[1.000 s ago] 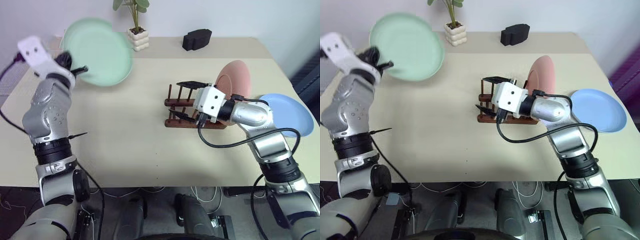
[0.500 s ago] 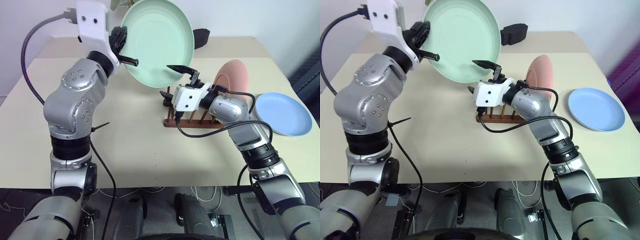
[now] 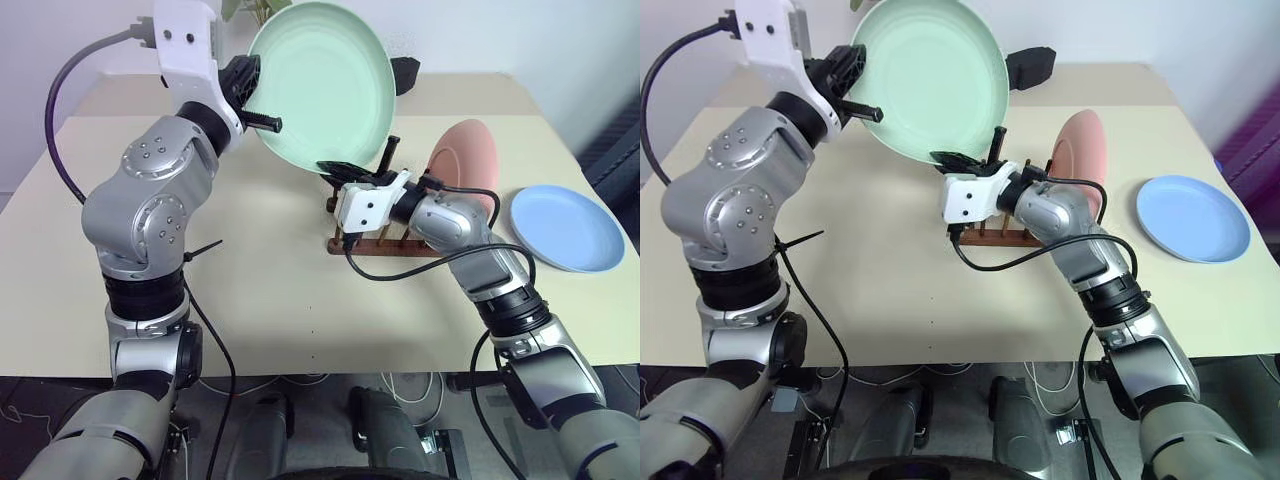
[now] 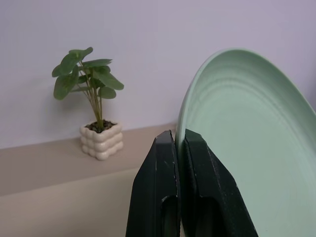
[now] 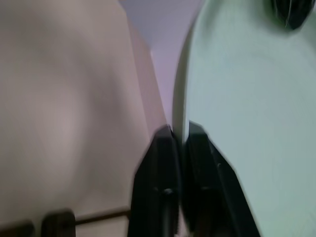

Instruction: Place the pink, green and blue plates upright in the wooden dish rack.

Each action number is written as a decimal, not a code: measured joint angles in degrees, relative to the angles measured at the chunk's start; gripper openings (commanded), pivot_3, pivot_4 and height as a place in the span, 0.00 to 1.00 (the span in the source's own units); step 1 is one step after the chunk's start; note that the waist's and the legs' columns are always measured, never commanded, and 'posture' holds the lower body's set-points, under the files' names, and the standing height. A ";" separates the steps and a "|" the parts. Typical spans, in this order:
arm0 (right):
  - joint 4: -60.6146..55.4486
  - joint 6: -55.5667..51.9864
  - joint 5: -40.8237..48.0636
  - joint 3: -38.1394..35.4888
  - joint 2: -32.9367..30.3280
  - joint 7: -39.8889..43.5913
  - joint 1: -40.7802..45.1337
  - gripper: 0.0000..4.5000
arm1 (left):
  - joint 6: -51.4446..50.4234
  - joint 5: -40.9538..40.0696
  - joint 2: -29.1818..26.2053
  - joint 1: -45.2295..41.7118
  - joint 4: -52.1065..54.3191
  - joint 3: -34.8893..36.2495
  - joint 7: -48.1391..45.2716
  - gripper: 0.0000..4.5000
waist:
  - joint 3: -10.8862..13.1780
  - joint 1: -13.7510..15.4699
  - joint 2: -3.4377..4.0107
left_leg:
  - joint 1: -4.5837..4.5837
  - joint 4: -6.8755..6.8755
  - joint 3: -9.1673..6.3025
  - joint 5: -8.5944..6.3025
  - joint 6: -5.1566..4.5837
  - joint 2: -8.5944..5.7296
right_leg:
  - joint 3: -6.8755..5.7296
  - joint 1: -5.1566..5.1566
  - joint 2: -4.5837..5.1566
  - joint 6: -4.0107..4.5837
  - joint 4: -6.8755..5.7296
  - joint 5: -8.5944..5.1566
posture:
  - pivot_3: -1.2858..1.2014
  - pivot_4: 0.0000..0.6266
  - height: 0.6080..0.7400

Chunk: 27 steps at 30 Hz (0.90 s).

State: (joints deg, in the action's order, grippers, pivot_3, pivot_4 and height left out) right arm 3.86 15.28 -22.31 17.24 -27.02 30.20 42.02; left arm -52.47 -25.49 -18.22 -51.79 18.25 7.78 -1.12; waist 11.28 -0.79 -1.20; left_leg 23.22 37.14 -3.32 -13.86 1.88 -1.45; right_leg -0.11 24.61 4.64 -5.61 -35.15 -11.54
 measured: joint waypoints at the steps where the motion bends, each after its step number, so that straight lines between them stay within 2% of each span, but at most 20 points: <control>1: 0.00 0.08 -0.06 0.00 0.00 0.00 0.00 0.00 | -0.03 -0.02 0.16 0.00 0.00 0.13 0.01 0.00 | 0.00 0.04 0.00 | 0.00 0.01 0.00 0.00 0.00 0.00 | 0.00 0.00 0.00 0.00 0.00 0.00 | 0.52 0.24 0.97; 6: 0.01 0.25 -0.28 -0.01 -0.05 -0.01 0.00 0.00 | -0.59 -0.38 2.01 0.00 -0.04 2.03 0.17 0.00 | 0.00 0.02 0.00 | 0.00 0.01 -0.01 0.00 0.00 0.00 | 0.00 0.00 0.00 0.00 0.00 0.00 | 0.52 0.24 0.97; 9: -0.01 0.79 -0.59 -0.04 0.05 -0.30 0.01 0.00 | -0.60 -2.40 4.40 -0.01 -0.10 4.88 0.28 0.23 | 0.00 0.02 0.00 | 0.00 0.00 -0.01 0.00 0.00 0.00 | 0.00 -0.01 0.01 0.00 0.00 0.00 | 0.52 0.24 0.97; 11: 0.58 0.90 -1.14 -0.03 0.05 -0.66 0.01 0.00 | 0.38 -5.44 6.50 -0.03 0.09 7.52 -0.04 0.45 | 0.00 0.03 0.00 | 0.00 0.01 -0.01 0.00 0.01 0.00 | 0.00 0.00 0.00 0.00 0.00 0.00 | 0.52 0.24 0.97; 15: 0.99 1.41 -1.37 -0.03 0.05 -1.09 0.02 0.00 | 1.74 -8.00 5.73 -0.56 0.67 10.62 0.00 0.92 | 0.00 -0.11 0.00 | -0.02 0.00 0.00 0.01 0.01 0.01 | 0.00 0.00 -0.01 0.00 -0.01 0.00 | 0.52 0.24 0.97; 16: 1.03 1.46 -1.43 -0.03 0.07 -1.22 0.03 0.00 | 1.99 -8.26 5.24 -0.65 0.66 11.27 0.02 0.99 | 0.00 -0.10 0.00 | -0.01 0.00 0.00 0.01 0.02 0.01 | 0.00 0.00 -0.01 0.00 -0.01 0.00 | 0.52 0.24 0.97; 19: 1.04 1.59 -1.55 -0.03 0.12 -1.48 0.05 0.00 | 3.66 -9.15 2.45 -0.74 -0.02 14.29 0.03 0.99 | 0.00 -0.11 0.00 | -0.02 0.00 0.00 0.01 0.01 0.01 | 0.01 0.00 -0.01 0.00 -0.01 0.00 | 0.52 0.24 0.97; 23: 1.05 1.94 -1.28 -0.19 0.18 -1.77 0.14 0.00 | 7.17 -8.30 -6.10 0.57 -1.81 17.70 -2.35 0.99 | 0.00 -0.27 0.00 | -0.04 -0.02 0.00 0.01 0.02 0.01 | 0.01 0.00 -0.03 0.01 -0.02 0.00 | 0.52 0.24 0.97; 25: 1.06 1.92 -0.51 -0.56 0.36 -1.81 0.26 0.00 | 8.74 -7.23 -9.27 3.26 -2.20 17.82 -4.31 0.99 | 0.00 -0.21 0.00 | -0.04 -0.02 0.01 0.01 0.02 0.01 | 0.02 0.00 -0.02 0.01 -0.02 0.00 | 0.52 0.24 0.97; 27: 0.82 1.27 2.57 -2.28 1.19 -1.68 0.57 0.00 | 11.08 -5.63 -13.06 10.11 -2.82 17.20 -8.67 0.99 | 0.00 -0.21 0.01 | -0.04 -0.02 0.01 0.01 0.02 0.01 | 0.03 -0.01 -0.02 0.01 -0.03 0.00 | 0.52 0.24 0.97</control>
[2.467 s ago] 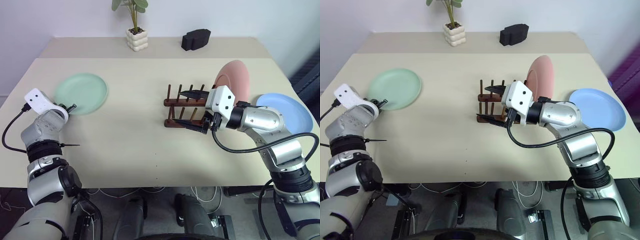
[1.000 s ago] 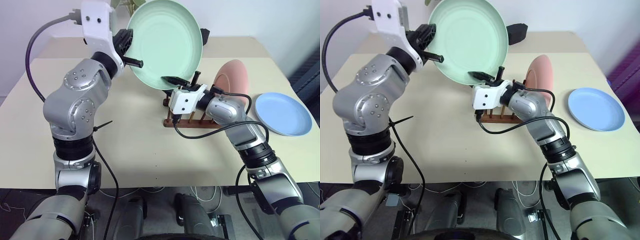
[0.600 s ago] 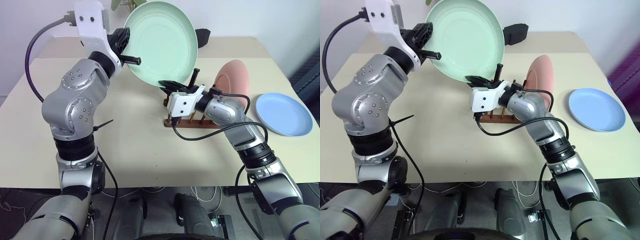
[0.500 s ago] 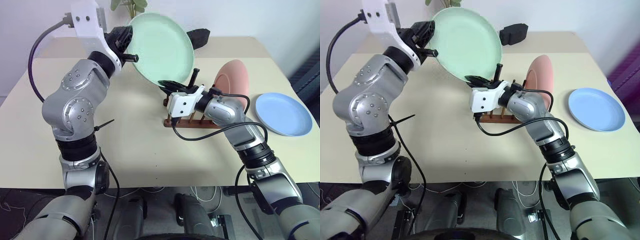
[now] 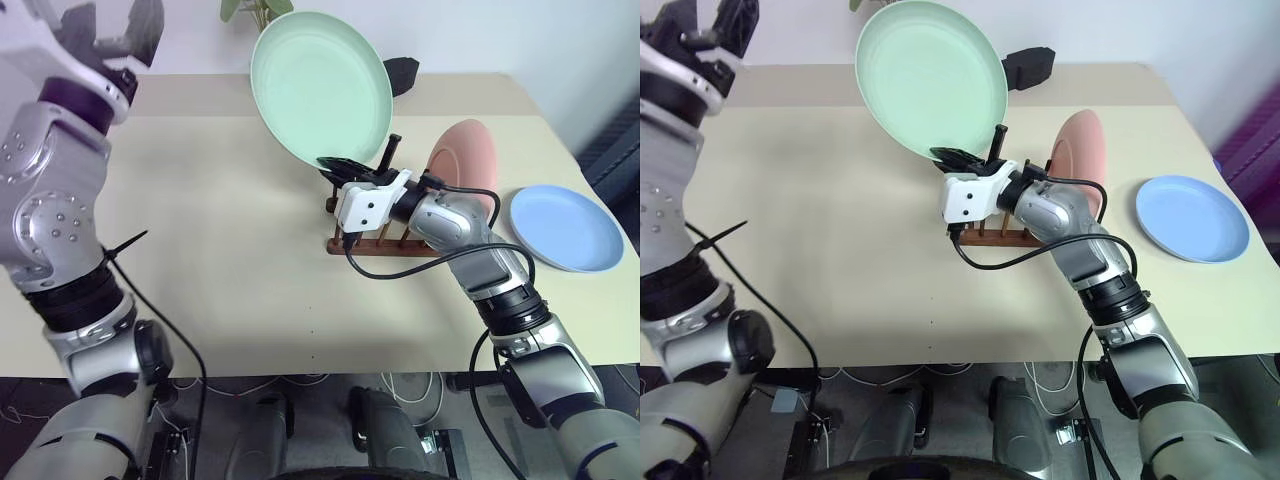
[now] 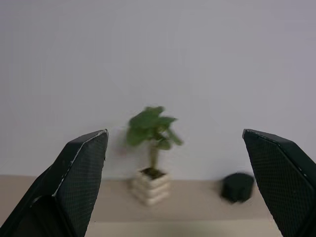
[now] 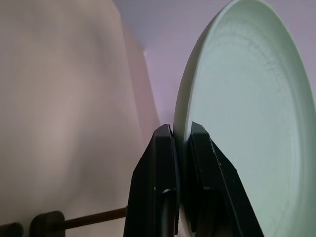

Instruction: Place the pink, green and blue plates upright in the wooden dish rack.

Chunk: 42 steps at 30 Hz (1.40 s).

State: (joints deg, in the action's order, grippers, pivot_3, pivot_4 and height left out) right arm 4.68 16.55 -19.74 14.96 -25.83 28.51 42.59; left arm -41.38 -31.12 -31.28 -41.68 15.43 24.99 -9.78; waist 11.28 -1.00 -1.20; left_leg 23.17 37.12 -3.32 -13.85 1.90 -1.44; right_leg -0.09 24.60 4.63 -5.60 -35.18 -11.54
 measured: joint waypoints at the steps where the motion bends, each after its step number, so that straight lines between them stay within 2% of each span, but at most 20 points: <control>1: -0.09 -0.24 1.07 -0.72 0.00 0.07 0.12 0.00 | 0.61 0.33 -0.50 1.81 -0.31 -0.14 -1.26 0.99 | 0.00 0.11 0.00 | 0.01 0.00 0.00 0.00 0.00 0.00 | 0.00 0.00 0.00 0.00 0.00 0.00 | 0.52 0.24 0.97; 4: -1.54 -3.24 8.49 -4.60 0.91 1.43 0.81 0.00 | 4.04 0.73 -2.65 9.34 -0.54 -0.82 -7.35 0.99 | 0.00 0.27 -0.01 | 0.04 0.00 -0.01 0.00 0.00 0.02 | 0.00 0.00 0.03 0.01 0.03 0.00 | 0.52 0.24 0.97; 6: -5.21 -7.69 17.78 -8.23 1.78 3.88 0.81 0.00 | 7.05 1.15 -4.50 16.44 1.13 -1.77 -12.44 0.99 | 0.01 0.16 0.03 | 0.03 -0.05 0.01 -0.01 -0.02 0.06 | 0.02 0.01 0.04 0.01 0.05 0.00 | 0.52 0.24 0.97; 10: -13.58 -17.95 33.02 -15.25 1.71 6.50 0.42 0.00 | 9.68 1.72 -4.37 26.88 2.72 -5.16 -19.03 0.99 | 0.01 0.33 0.03 | 0.02 -0.06 -0.04 -0.02 -0.03 0.23 | -0.02 0.00 0.03 0.09 0.02 -0.03 | 0.52 0.24 0.97; 13: -20.51 -29.61 46.04 -20.49 1.90 4.93 -2.06 0.00 | 11.41 1.73 -3.23 31.90 5.93 -9.80 -22.89 0.99 | 0.00 0.49 0.03 | 0.01 -0.04 -0.03 -0.02 -0.04 0.23 | 0.00 -0.04 0.08 0.25 0.04 -0.12 | 0.52 0.24 0.97; 19: -29.50 -46.68 66.76 -27.37 0.65 -0.63 -8.08 0.00 | 12.71 1.66 -1.09 34.10 9.11 -18.24 -28.04 0.99 | 0.00 0.30 0.10 | 0.01 -0.04 0.01 -0.03 -0.06 0.25 | 0.01 -0.02 0.05 0.28 0.03 -0.12 | 0.52 0.24 0.97; 23: -32.96 -52.48 76.94 -30.75 -0.41 -5.04 -10.58 0.00 | 12.96 1.66 -0.21 32.23 9.18 -21.44 -29.87 0.99 | -0.01 0.29 0.11 | 0.00 -0.03 0.03 -0.04 -0.08 0.23 | 0.01 -0.02 0.00 0.27 0.03 -0.12 | 0.52 0.24 0.97; 33: -33.59 -57.59 90.32 -35.02 -3.47 -13.63 -16.28 0.00 | 14.85 2.55 0.18 31.85 7.50 -25.61 -34.04 0.99 | -0.02 0.29 0.12 | 0.01 -0.02 0.08 -0.05 -0.12 0.23 | 0.03 -0.02 0.00 0.27 0.06 -0.13 | 0.52 0.24 0.97; 42: -33.14 -58.37 93.14 -34.32 -4.49 -16.19 -18.59 0.00 | 15.63 3.13 0.50 32.07 7.15 -26.22 -33.85 0.99 | -0.02 0.33 0.12 | 0.02 -0.01 0.07 -0.06 -0.12 0.24 | 0.02 -0.02 0.00 0.27 0.06 -0.13 | 0.52 0.24 0.97</control>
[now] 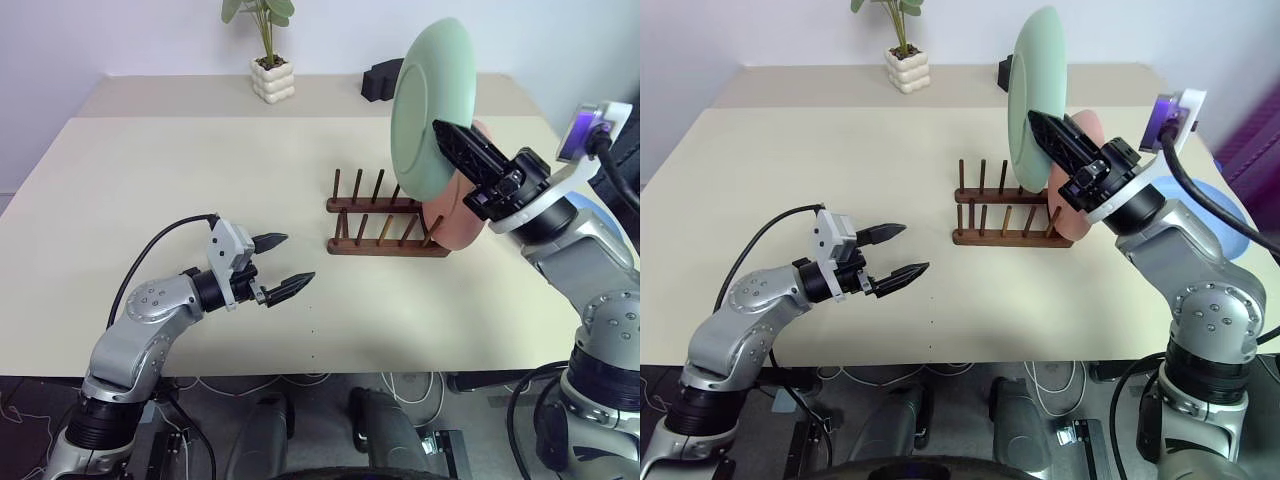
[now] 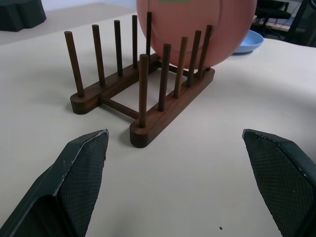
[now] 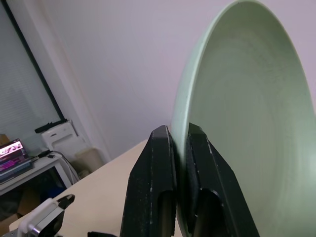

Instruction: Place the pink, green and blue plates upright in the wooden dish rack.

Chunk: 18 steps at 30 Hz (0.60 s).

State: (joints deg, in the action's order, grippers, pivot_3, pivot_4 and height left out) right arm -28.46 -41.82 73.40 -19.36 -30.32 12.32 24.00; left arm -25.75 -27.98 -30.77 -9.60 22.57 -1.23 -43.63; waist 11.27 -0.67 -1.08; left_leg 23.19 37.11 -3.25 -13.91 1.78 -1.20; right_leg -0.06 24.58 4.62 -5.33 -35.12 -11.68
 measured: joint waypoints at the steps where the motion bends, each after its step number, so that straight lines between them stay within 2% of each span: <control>1: 0.16 -0.04 -0.01 0.17 0.00 -0.12 -0.29 0.00 | 0.03 0.01 0.00 0.19 0.01 0.00 0.06 0.99 | 0.00 0.01 0.00 | 0.00 0.00 0.00 0.00 0.00 0.00 | 0.00 0.00 0.00 0.00 0.00 0.00 | 0.52 0.24 0.97; 18: 4.25 -2.20 -0.59 2.21 0.01 -3.09 -0.83 0.00 | 0.28 0.05 0.35 1.82 0.17 -0.03 0.32 0.99 | 0.00 0.02 0.00 | 0.02 0.01 -0.01 0.00 -0.01 0.01 | 0.00 0.00 0.00 0.01 0.02 -0.01 | 0.52 0.24 0.97</control>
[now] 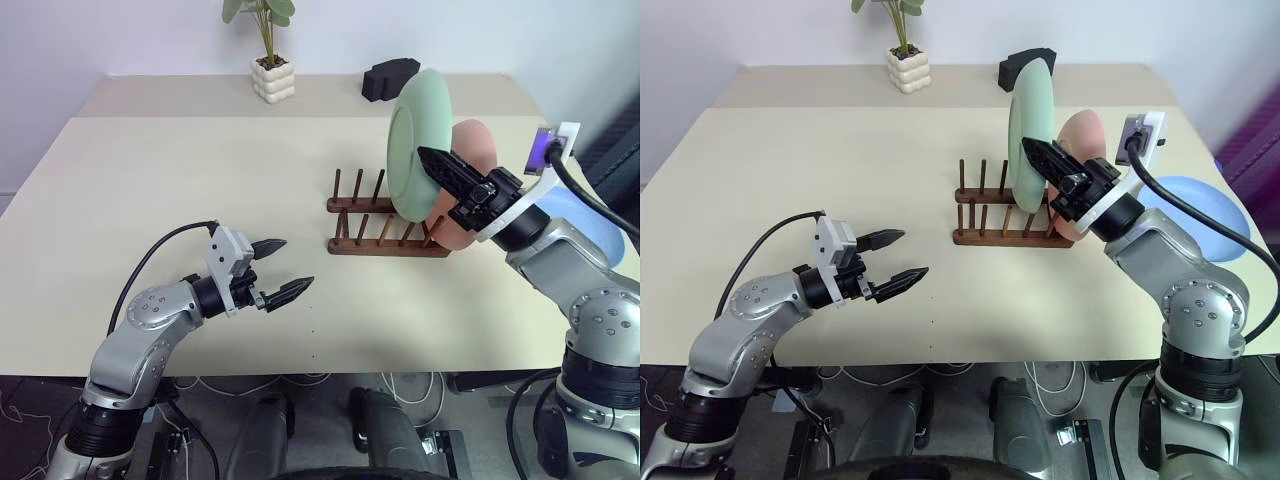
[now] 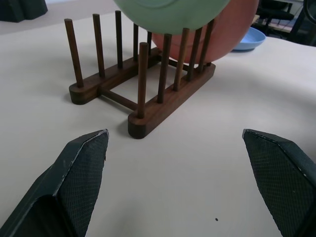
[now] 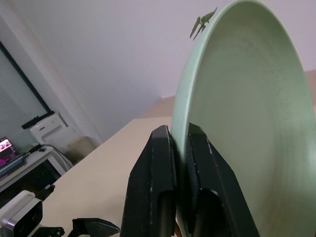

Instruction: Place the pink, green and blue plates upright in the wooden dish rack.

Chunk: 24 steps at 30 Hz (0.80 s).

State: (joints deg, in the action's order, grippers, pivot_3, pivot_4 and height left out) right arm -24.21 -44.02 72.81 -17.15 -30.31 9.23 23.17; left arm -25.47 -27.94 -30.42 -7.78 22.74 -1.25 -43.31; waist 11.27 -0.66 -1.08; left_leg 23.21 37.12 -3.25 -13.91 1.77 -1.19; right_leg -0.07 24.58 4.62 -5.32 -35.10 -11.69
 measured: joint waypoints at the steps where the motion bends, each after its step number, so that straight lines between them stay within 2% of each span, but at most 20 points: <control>1: 0.17 -0.15 0.03 0.00 0.01 -0.16 -0.01 0.00 | 0.01 0.00 0.00 0.03 0.00 0.00 0.00 0.99 | 0.00 0.00 0.00 | 0.00 0.00 0.00 0.00 0.00 0.00 | 0.00 0.00 0.00 0.00 0.00 0.00 | 0.52 0.24 0.97; 13: 2.64 -0.75 0.56 0.00 0.45 -1.35 -1.16 0.00 | 0.08 0.57 0.24 0.29 0.00 -0.06 0.00 0.99 | 0.00 0.05 0.00 | 0.02 0.00 0.00 0.00 0.00 0.00 | 0.00 0.00 0.00 0.00 0.02 -0.01 | 0.52 0.24 0.97; 16: 2.65 -0.74 0.52 -0.01 0.48 -1.14 -1.28 0.23 | 0.09 0.96 0.30 0.34 0.00 -0.06 0.01 1.00 | 0.00 0.04 0.00 | 0.02 0.00 0.00 0.00 0.00 0.00 | 0.00 0.00 0.00 0.00 0.02 -0.01 | 0.52 0.24 0.97; 22: 3.10 -0.71 -0.20 0.00 0.51 -0.95 -1.36 0.89 | 0.10 1.10 0.43 0.63 0.00 -0.06 -0.01 1.00 | 0.00 0.02 0.00 | 0.02 0.00 0.00 -0.01 -0.01 0.00 | 0.00 0.00 0.00 0.00 0.03 -0.01 | 0.52 0.24 0.97; 24: 3.13 -0.71 -0.62 0.00 0.51 -0.94 -1.36 0.89 | 0.10 1.12 0.44 0.63 0.00 -0.06 -0.02 1.00 | 0.00 0.03 0.00 | 0.02 0.00 0.00 -0.01 -0.01 0.00 | 0.00 0.00 0.00 0.00 0.03 -0.01 | 0.52 0.24 0.97</control>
State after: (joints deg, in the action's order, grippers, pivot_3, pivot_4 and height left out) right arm -21.08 -44.74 72.19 -17.15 -29.80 8.29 21.81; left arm -25.37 -26.82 -29.98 -7.15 22.74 -1.31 -43.34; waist 11.27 -0.63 -1.08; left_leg 23.22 37.12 -3.25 -13.92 1.76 -1.19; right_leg -0.07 24.58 4.63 -5.32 -35.07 -11.70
